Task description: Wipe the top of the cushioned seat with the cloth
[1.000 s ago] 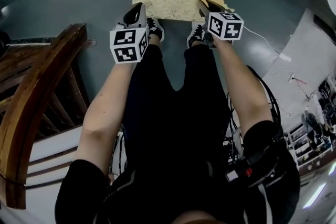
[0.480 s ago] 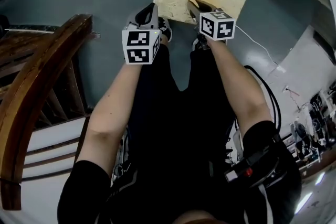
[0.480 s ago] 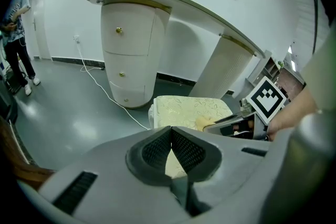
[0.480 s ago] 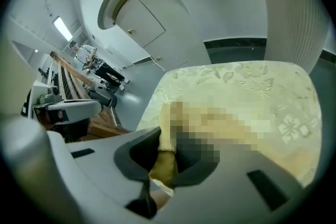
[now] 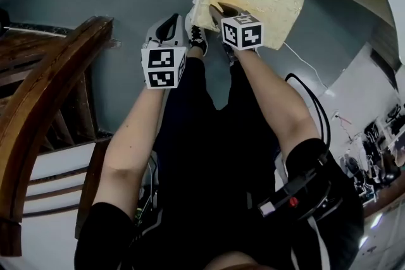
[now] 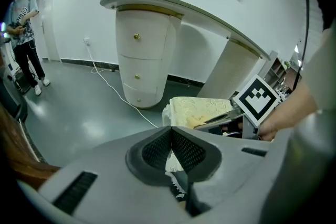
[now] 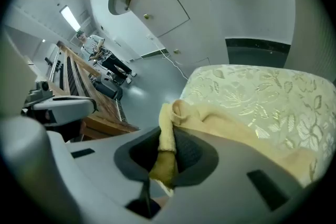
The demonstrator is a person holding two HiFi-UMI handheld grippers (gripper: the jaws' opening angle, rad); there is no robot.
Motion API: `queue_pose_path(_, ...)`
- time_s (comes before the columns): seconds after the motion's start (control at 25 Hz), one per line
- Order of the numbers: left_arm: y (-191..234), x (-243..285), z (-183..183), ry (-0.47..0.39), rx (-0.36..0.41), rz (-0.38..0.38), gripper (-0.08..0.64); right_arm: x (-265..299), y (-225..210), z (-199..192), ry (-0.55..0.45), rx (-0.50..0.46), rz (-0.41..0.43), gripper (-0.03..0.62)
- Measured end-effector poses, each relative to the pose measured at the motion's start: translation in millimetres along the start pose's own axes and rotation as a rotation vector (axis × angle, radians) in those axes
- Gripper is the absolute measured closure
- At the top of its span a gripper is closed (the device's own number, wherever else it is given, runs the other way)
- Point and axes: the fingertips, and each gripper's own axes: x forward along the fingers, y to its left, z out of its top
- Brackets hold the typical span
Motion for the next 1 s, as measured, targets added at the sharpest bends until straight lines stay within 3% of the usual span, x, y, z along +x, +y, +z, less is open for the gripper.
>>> queue_pose_path(0.2,5,-5,4,-0.014,-0.061,-0.010,0.555,17,32,11,0.058,0.020,0.085,0.528)
queue_pose_path(0.28,3,-8,7,-0.012,-0.083,-0.013,0.555,6,48,27,0.034,0.037,0.144,0.528)
queue_pose_path(0.48,-22,-17,26,-0.014,-0.025,-0.077,0.555,-60,67,60,-0.056,0.037,0.231,0.528)
queue_pose_path(0.72,-41,-24,65,-0.047,0.007,-0.111,0.555,-158,34,78,-0.172,0.101,0.129,0.528)
queue_pose_path(0.92,-68,-10,86,-0.044,0.090,-0.118,0.555,-226,-30,78,-0.295,0.125,0.002,0.528)
queue_pose_path(1.0,-83,1,91,-0.042,0.090,-0.113,0.555,-241,-61,72,-0.314,0.121,-0.041,0.528)
